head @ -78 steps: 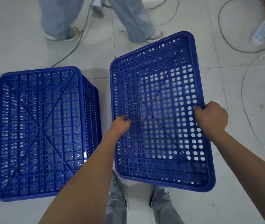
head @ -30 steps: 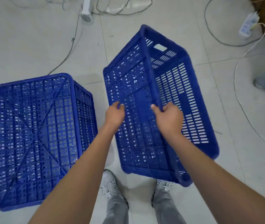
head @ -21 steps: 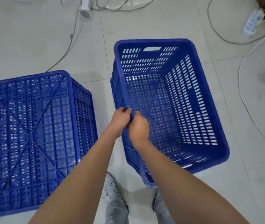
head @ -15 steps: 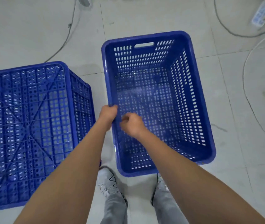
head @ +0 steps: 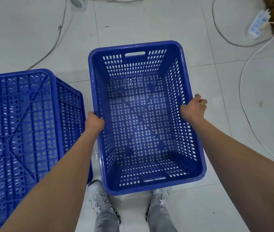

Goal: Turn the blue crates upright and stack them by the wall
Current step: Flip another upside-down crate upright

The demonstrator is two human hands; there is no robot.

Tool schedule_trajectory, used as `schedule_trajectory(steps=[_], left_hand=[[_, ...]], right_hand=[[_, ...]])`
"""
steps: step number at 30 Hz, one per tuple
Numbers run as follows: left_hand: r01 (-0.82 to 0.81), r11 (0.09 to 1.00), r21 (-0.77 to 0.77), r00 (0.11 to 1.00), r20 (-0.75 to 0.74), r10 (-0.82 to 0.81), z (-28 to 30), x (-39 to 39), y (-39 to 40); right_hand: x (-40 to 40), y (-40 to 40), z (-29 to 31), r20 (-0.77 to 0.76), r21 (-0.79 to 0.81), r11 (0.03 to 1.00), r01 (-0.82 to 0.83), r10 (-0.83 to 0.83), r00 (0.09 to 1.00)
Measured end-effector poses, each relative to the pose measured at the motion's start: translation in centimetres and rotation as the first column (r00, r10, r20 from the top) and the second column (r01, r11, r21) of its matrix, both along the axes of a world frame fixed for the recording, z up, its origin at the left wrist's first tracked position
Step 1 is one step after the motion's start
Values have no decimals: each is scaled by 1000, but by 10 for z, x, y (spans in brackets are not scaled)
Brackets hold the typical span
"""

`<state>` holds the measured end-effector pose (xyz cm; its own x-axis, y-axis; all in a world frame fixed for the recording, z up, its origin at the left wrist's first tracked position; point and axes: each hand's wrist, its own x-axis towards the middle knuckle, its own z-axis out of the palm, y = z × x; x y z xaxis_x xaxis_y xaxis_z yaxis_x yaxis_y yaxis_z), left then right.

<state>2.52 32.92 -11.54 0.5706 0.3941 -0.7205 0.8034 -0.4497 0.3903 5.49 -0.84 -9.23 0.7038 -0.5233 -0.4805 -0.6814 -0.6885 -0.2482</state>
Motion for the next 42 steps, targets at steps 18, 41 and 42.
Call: schedule_trajectory(steps=[18,41,42], left_hand=[[-50,998,-23,999,11,51,-12,5,13],[-230,961,-154,973,-66,222,102,-9,6],[-227,962,-151,974,-59,220,125,-12,5]], right_hand=[[-7,-34,-28,-108,218,968,122,-101,989],[-8,-13,73,-170,396,840,371,-330,929],[-11,-12,93,-163,394,847,358,-319,934]])
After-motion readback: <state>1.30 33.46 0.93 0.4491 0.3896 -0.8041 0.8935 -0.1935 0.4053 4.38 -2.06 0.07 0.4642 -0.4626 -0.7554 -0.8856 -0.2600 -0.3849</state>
